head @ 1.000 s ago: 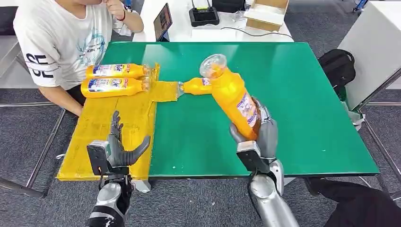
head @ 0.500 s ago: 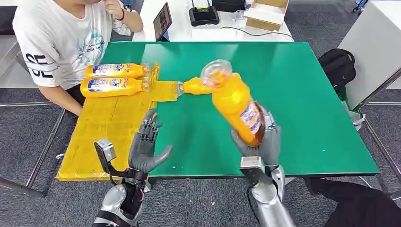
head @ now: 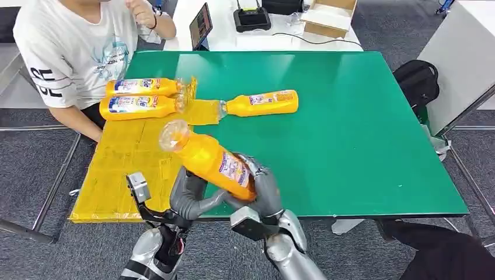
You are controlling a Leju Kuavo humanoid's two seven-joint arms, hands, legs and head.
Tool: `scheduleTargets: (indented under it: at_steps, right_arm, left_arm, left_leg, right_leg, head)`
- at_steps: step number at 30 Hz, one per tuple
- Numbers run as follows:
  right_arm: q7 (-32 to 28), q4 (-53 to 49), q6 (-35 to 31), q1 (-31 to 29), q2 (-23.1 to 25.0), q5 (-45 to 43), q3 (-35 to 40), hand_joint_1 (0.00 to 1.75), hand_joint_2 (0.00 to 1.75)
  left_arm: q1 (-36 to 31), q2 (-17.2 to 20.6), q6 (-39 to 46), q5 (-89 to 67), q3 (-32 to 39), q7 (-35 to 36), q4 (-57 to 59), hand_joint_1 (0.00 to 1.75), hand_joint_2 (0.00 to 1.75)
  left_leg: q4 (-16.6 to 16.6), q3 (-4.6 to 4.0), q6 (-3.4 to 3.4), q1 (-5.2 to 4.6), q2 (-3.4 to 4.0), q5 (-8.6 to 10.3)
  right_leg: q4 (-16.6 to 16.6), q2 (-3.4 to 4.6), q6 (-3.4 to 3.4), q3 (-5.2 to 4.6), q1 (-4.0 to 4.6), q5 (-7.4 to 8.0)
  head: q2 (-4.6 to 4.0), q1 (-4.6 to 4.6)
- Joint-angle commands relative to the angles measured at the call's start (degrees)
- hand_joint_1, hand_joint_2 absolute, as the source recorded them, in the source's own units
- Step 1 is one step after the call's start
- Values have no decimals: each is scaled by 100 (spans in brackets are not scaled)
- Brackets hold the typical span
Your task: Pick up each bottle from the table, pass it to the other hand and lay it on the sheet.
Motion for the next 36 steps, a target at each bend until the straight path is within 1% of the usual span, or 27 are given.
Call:
scheduleTargets:
  at_steps: [1, 2, 3, 4, 5, 6, 8, 10, 11, 13, 14, 15, 16, 17, 21, 22, 23, 24, 26, 27, 28, 30, 32, 33, 34, 35, 36]
  right_arm:
    - [99, 1693, 214, -414, 247, 84, 831, 175, 175]
    - [99, 1704, 218, -401, 253, 82, 836, 175, 175]
    - [99, 1773, 268, -432, 253, 93, 883, 173, 175]
    - [94, 1820, 289, -430, 271, 78, 909, 175, 175]
    - [90, 1823, 285, -416, 282, 80, 919, 175, 175]
    - [71, 1827, 284, -410, 295, 89, 957, 175, 175]
    - [65, 1799, 283, -393, 318, 66, 990, 175, 175]
    - [76, 1784, 300, -391, 328, 62, 1024, 175, 175]
    - [92, 1781, 348, -392, 322, 50, 1057, 175, 175]
    - [126, 1812, 382, -389, 313, 31, 1079, 175, 175]
    - [122, 1829, 371, -383, 308, 24, 1082, 175, 175]
    - [122, 1829, 371, -383, 308, 24, 1082, 175, 175]
    - [122, 1829, 371, -383, 308, 24, 1082, 175, 175]
    - [122, 1829, 371, -383, 308, 24, 1082, 175, 175]
    - [124, 1852, 402, -393, 297, 0, 1088, 175, 175]
    - [126, 1865, 426, -389, 291, -26, 1094, 175, 175]
    - [124, 1870, 426, -387, 288, -29, 1100, 175, 175]
    - [116, 1892, 444, -387, 281, -39, 1111, 175, 175]
    - [111, 1906, 453, -392, 272, -43, 1130, 175, 175]
    - [118, 1919, 455, -399, 269, -38, 1139, 175, 175]
    - [120, 1923, 454, -401, 270, -42, 1136, 173, 175]
    - [126, 1934, 470, -406, 271, -59, 1125, 175, 175]
    - [131, 1936, 470, -402, 272, -65, 1117, 175, 175]
    - [129, 1935, 471, -401, 274, -68, 1114, 175, 175]
    - [129, 1927, 459, -395, 275, -74, 1103, 173, 175]
    - [131, 1920, 448, -394, 275, -76, 1094, 173, 175]
    - [131, 1920, 448, -394, 275, -76, 1094, 173, 175]
  left_arm:
    - [-241, 177, 28, -96, -235, 48, 359, 0, 175]
    - [-240, 178, 29, -96, -234, 48, 359, 0, 175]
    - [-244, 178, 33, -107, -234, 52, 364, 0, 175]
    - [-256, 187, 70, -169, -246, 63, 376, 0, 175]
    - [-258, 187, 85, -184, -246, 67, 383, 0, 175]
    - [-267, 176, 144, -235, -257, 82, 412, 0, 175]
    - [-287, 155, 203, -271, -247, 97, 473, 0, 175]
    - [-296, 138, 254, -303, -231, 90, 484, 0, 175]
    - [-297, 116, 263, -283, -199, 81, 488, 0, 175]
    - [-288, 105, 251, -243, -165, 62, 465, 0, 175]
    - [-282, 108, 248, -238, -157, 60, 448, 0, 175]
    - [-282, 108, 248, -238, -157, 60, 448, 0, 175]
    - [-282, 108, 248, -238, -157, 60, 448, 0, 175]
    - [-282, 108, 248, -238, -157, 60, 448, 0, 175]
    - [-267, 99, 213, -186, -134, 46, 434, 0, 175]
    - [-252, 84, 184, -129, -103, 32, 417, 66, 175]
    - [-250, 85, 175, -119, -101, 35, 412, 171, 175]
    - [-241, 88, 117, -63, -88, 51, 409, 175, 175]
    - [-224, 75, -8, 72, -71, 93, 436, 175, 175]
    - [-228, 79, -95, 149, -74, 112, 444, 175, 175]
    - [-225, 76, -124, 181, -74, 118, 446, 175, 175]
    - [-221, 86, -155, 196, -80, 103, 403, 175, 175]
    - [-213, 85, -154, 202, -73, 102, 382, 175, 175]
    - [-209, 86, -162, 208, -72, 100, 375, 175, 175]
    - [-205, 84, -154, 208, -69, 100, 373, 175, 175]
    - [-206, 86, -148, 205, -64, 100, 374, 175, 175]
    - [-206, 86, -148, 205, -64, 100, 374, 175, 175]
  left_leg:
    - [-9, 25, 3, 2, 10, -6]
    - [-13, 43, 5, 3, 13, -11]
    - [-7, 26, 4, 3, 11, -7]
    - [-7, 31, 5, 3, 11, -10]
    - [-6, 20, 4, 1, 7, -5]
    - [-7, 36, 6, 3, 8, -11]
    - [-6, 35, 8, 4, -1, -12]
    - [-4, 18, 4, 3, 3, -6]
    - [-5, 28, 6, 3, 2, -9]
    - [-4, 15, 4, 3, -1, -5]
    - [-5, 32, 6, 3, 0, -12]
    - [-4, 14, 3, 1, 1, -5]
    - [-6, 27, 5, 3, -1, -9]
    - [-4, 15, 3, 3, -2, -5]
    - [-5, 25, 6, 0, -4, -8]
    - [-4, 17, 5, 4, -2, -6]
    - [-4, 28, 8, 3, -2, -11]
    - [-3, 19, 5, 3, -3, -7]
    - [-4, 29, 7, 3, -3, -11]
    - [-4, 17, 5, 1, -6, -5]
    - [-3, 29, 7, 4, -6, -11]
    - [-4, 32, 8, 4, -7, -12]
    - [-3, 15, 4, 1, -6, -5]
    - [-4, 30, 7, 3, -6, -11]
    - [-4, 18, 5, 2, -7, -6]
    - [-4, 28, 7, 4, -7, -10]
    - [-3, 17, 6, 2, -7, -6]
  right_leg:
    - [-9, 5, -12, 22, 5, -3]
    - [-14, 7, -19, 38, 8, -7]
    - [-9, 6, -13, 21, 6, -4]
    - [-9, 4, -15, 27, 7, -6]
    - [-6, 1, -10, 15, 4, -4]
    - [-9, 0, -18, 31, 8, -9]
    - [-9, -10, -18, 34, 8, -12]
    - [-6, -3, -11, 15, 5, -6]
    - [-7, -7, -16, 26, 7, -10]
    - [-5, -7, -11, 14, 5, -6]
    - [-7, -9, -18, 31, 7, -12]
    - [-5, -5, -11, 12, 4, -5]
    - [-7, -9, -16, 26, 6, -10]
    - [-5, -9, -12, 13, 6, -7]
    - [-5, -12, -16, 23, 4, -11]
    - [-7, -9, -12, 16, 7, -7]
    - [-6, -11, -16, 27, 7, -12]
    - [-6, -10, -12, 18, 6, -9]
    - [-7, -12, -16, 28, 7, -12]
    - [-5, -12, -12, 16, 4, -9]
    - [-7, -15, -17, 30, 8, -14]
    - [-7, -17, -19, 32, 8, -15]
    - [-4, -13, -11, 13, 4, -8]
    - [-7, -16, -18, 30, 8, -14]
    - [-6, -14, -13, 16, 5, -9]
    - [-7, -17, -17, 28, 8, -13]
    - [-4, -15, -13, 15, 5, -10]
  head:
    - [0, 2]
    - [0, 0]
    - [0, 0]
    - [0, 2]
    - [0, 0]
    - [0, -2]
    - [0, -2]
    - [0, 0]
    - [0, 0]
    - [0, 2]
    - [0, 0]
    - [0, 2]
    - [0, 2]
    - [0, 0]
    - [0, 0]
    - [0, 2]
    - [0, 0]
    - [0, 2]
    - [0, 0]
    - [0, 2]
    - [0, 2]
    - [0, 0]
    - [0, 0]
    - [0, 0]
    - [0, 0]
    - [0, 0]
    - [0, 0]
